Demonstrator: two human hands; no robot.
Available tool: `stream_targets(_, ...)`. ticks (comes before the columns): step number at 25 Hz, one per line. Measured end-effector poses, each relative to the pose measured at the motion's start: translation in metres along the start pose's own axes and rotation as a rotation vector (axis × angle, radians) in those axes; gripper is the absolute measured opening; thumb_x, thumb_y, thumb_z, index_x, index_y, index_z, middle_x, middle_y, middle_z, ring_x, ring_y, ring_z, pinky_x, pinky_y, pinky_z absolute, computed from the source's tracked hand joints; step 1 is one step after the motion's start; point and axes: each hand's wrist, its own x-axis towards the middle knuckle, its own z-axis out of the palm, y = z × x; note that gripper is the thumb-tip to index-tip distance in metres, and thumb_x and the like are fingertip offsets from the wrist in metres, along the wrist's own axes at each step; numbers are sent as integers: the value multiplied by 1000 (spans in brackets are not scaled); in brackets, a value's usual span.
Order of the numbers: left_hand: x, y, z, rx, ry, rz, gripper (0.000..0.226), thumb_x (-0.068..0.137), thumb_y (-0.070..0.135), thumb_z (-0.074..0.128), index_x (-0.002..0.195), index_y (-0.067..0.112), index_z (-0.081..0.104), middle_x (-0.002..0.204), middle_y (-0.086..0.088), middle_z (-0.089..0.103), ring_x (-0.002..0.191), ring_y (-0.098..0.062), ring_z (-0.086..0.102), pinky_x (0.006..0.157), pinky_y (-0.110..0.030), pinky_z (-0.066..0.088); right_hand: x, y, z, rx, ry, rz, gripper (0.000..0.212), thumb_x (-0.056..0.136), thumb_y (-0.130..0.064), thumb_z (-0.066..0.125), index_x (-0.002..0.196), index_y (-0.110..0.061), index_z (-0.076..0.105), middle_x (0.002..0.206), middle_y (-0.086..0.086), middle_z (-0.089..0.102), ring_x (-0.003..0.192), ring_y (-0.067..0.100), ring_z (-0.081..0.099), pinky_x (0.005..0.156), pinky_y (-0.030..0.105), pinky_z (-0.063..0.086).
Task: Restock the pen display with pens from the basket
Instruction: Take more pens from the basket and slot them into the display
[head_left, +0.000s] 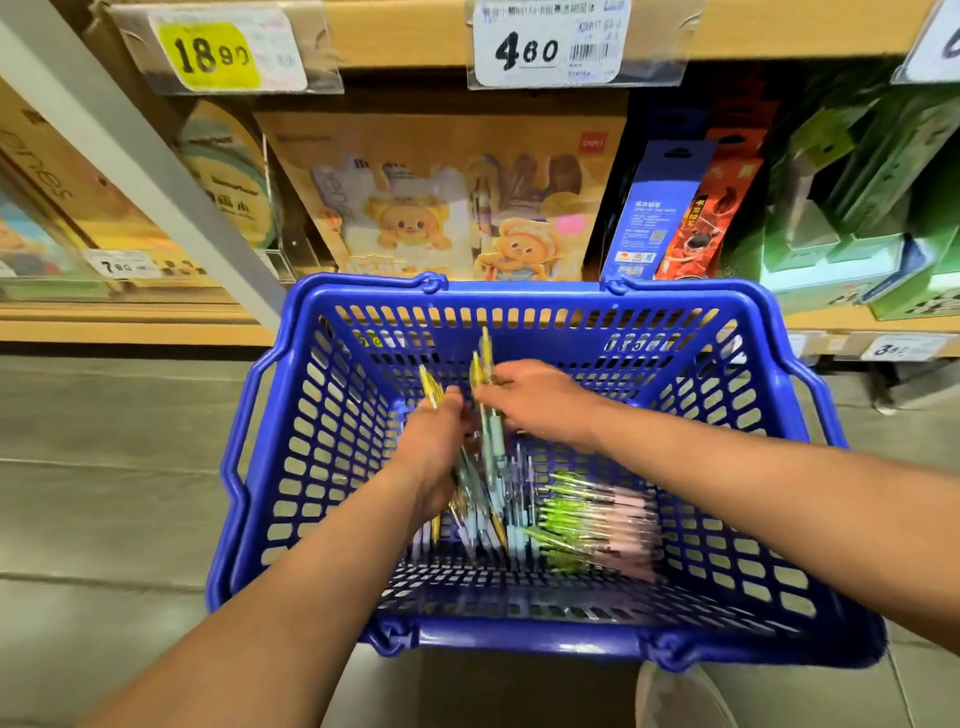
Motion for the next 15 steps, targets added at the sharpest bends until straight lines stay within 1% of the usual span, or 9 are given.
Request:
stream_targets(2, -2, -2, 4, -38, -31, -15, 40, 113, 33, 32, 133, 2, 47, 76, -15, 72, 64, -25, 71, 56, -38, 61, -5, -7, 5, 185, -52, 38, 24, 98, -40, 58, 93, -18, 68, 71, 0, 67, 64, 21, 68, 65, 43, 62)
stream_targets(4, -4, -1, 5, -45, -44, -31, 44, 112, 38, 31, 131, 3, 48, 75, -18, 72, 63, -26, 70, 54, -37, 61, -9, -7, 7, 286, -77, 36, 27, 99, -33, 60, 86, -9, 64, 57, 1, 57, 51, 22, 63, 61, 45, 62)
stream_targets(5, -5, -1, 6, -42, -47, -39, 46, 112, 40, 30, 127, 2, 51, 71, -17, 71, 60, -25, 69, 52, -35, 59, -10, -8, 8, 278, -75, 20, 28, 99, -30, 61, 80, -10, 61, 55, 1, 54, 49, 23, 63, 62, 48, 63)
stream_targets(8, -9, 2, 4, -49, -24, -44, 55, 110, 46, 30, 116, -1, 58, 70, -19, 70, 58, -25, 66, 52, -36, 58, -14, -15, 9, 126, -68, -47, 31, 100, -30, 59, 73, -13, 62, 53, -1, 59, 54, 27, 68, 67, 49, 62)
stream_targets(10, -8, 4, 1, -54, 6, -32, 59, 110, 48, 31, 120, -4, 56, 85, -28, 73, 66, -34, 69, 59, -45, 61, -16, -22, 9, 5, -77, -84, 32, 100, -33, 56, 76, -13, 63, 59, 3, 63, 57, 27, 69, 65, 43, 61)
stream_targets(11, -7, 4, -1, -48, 24, -23, 60, 109, 48, 31, 125, -6, 53, 95, -31, 72, 73, -37, 71, 65, -50, 62, -18, -26, 11, -73, -84, -97, 33, 101, -34, 55, 76, -13, 63, 62, 4, 62, 56, 26, 67, 61, 40, 58)
stream_targets(13, -5, 4, -4, -29, 59, -17, 60, 109, 47, 34, 133, -5, 50, 112, -30, 71, 90, -38, 74, 79, -55, 62, -18, -33, 13, -240, -118, -116, 36, 102, -33, 51, 73, -14, 58, 65, 4, 58, 56, 21, 56, 52, 33, 44)
stream_targets(14, -5, 5, -5, -23, 63, -19, 58, 109, 46, 36, 135, -5, 50, 116, -28, 70, 96, -37, 73, 83, -54, 61, -19, -36, 12, -319, -158, -120, 37, 103, -33, 48, 72, -15, 56, 67, 4, 56, 56, 19, 51, 51, 32, 39)
stream_targets(15, -5, 5, -6, -19, 59, -17, 57, 109, 44, 38, 136, -5, 50, 114, -26, 71, 95, -36, 73, 82, -51, 62, -18, -38, 10, -366, -223, -135, 38, 104, -32, 43, 74, -15, 57, 71, 5, 56, 57, 20, 49, 52, 33, 39)
